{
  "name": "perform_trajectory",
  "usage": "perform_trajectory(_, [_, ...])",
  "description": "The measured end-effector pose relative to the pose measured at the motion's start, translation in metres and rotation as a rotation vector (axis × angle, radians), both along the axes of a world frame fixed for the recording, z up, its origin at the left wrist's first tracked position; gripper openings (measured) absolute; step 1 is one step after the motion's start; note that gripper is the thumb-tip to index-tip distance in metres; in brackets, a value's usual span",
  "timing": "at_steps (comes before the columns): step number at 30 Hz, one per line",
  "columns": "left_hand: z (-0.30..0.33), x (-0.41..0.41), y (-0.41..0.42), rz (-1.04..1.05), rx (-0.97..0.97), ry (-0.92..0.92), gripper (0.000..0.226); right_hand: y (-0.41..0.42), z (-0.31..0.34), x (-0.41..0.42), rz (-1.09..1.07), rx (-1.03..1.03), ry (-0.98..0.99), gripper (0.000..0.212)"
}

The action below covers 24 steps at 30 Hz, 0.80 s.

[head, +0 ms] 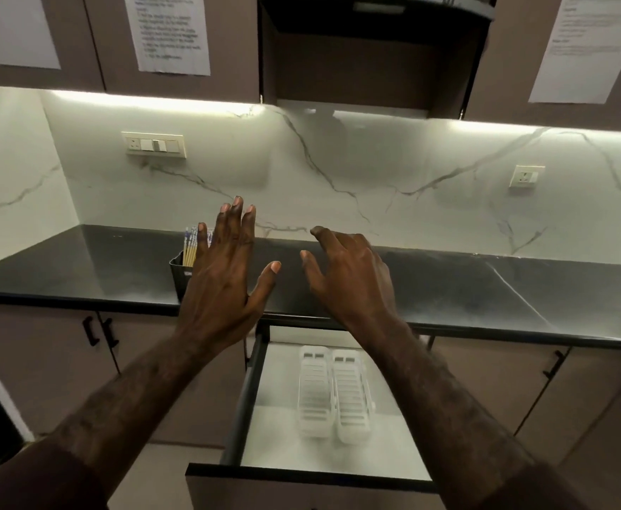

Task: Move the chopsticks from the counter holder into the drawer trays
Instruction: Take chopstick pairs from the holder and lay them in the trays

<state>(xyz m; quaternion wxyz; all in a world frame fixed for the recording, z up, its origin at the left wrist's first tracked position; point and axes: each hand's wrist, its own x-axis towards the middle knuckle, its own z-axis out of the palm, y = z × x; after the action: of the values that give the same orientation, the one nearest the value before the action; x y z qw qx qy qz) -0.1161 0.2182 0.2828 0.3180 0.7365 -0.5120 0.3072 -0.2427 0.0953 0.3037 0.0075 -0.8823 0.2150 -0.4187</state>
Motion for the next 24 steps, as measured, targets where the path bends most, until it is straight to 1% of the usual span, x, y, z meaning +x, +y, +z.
perform_trajectory(5, [0.004, 0.049, 0.032, 0.006, -0.011, 0.01, 0.075, 0.032, 0.003, 0.052, 0.013, -0.02, 0.016, 0.045])
perform_trajectory(10, [0.005, 0.116, 0.069, -0.019, 0.0, 0.011, 0.075, 0.068, 0.002, 0.119, -0.012, -0.022, 0.013, 0.046])
perform_trajectory(15, [-0.001, 0.183, 0.098, -0.038, 0.038, 0.009, 0.075, 0.093, -0.001, 0.185, -0.035, 0.018, 0.03, 0.047])
perform_trajectory(24, [-0.034, 0.285, 0.104, -0.046, 0.068, 0.061, 0.078, 0.1, -0.025, 0.279, -0.049, 0.072, 0.078, 0.047])
